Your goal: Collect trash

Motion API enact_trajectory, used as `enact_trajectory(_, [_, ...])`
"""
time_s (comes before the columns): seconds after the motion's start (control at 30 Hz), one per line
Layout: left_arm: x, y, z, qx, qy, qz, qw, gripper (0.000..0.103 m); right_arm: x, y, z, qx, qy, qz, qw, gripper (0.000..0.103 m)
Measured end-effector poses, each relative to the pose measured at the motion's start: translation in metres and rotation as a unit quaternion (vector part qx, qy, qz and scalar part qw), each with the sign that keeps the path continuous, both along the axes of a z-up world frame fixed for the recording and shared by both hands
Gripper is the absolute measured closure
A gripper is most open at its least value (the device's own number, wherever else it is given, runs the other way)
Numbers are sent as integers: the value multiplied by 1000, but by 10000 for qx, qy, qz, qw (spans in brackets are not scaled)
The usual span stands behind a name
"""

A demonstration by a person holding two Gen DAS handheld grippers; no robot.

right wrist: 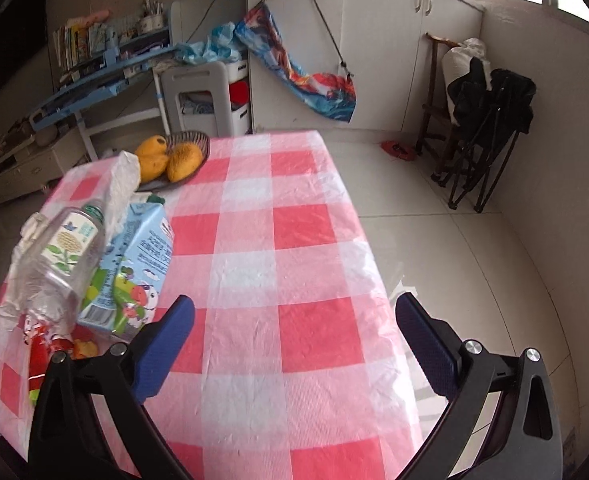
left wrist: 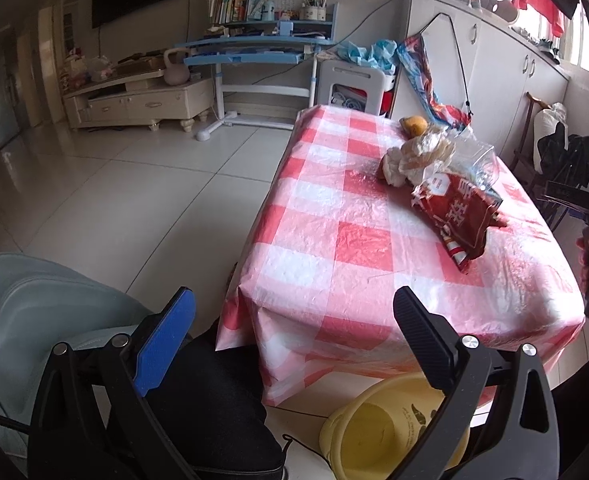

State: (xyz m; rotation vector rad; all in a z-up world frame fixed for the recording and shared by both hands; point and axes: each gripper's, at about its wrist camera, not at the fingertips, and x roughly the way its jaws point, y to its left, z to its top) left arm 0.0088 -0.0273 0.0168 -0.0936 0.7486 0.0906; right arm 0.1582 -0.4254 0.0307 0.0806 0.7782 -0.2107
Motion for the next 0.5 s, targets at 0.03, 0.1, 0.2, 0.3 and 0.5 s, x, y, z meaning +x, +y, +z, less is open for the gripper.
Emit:
enact_trajectory(0.03, [-3, -1, 4, 1, -61, -18, 10000, 7, -14, 3, 9, 35, -213, 26, 9998, 6])
enact_trajectory(0.1, [-9, -4, 12, -4, -162, -60, 9999, 7, -42, 12, 23, 82, -626, 165, 9979, 6])
enact_trajectory(0.2, [-20, -9, 23, -15, -325, -138, 9994, 7, -86, 35, 35, 98, -1149, 601, 9915, 6])
enact_trajectory(0.3, [-30, -14, 34, 0, -475, -227, 9986, 7, -119, 60, 32, 58, -1484, 989, 9840, 6])
enact_trajectory(0.5, [-54, -24, 55, 163, -893, -308, 9954, 7, -166, 97, 30, -306, -1799, 1524, 9713, 6])
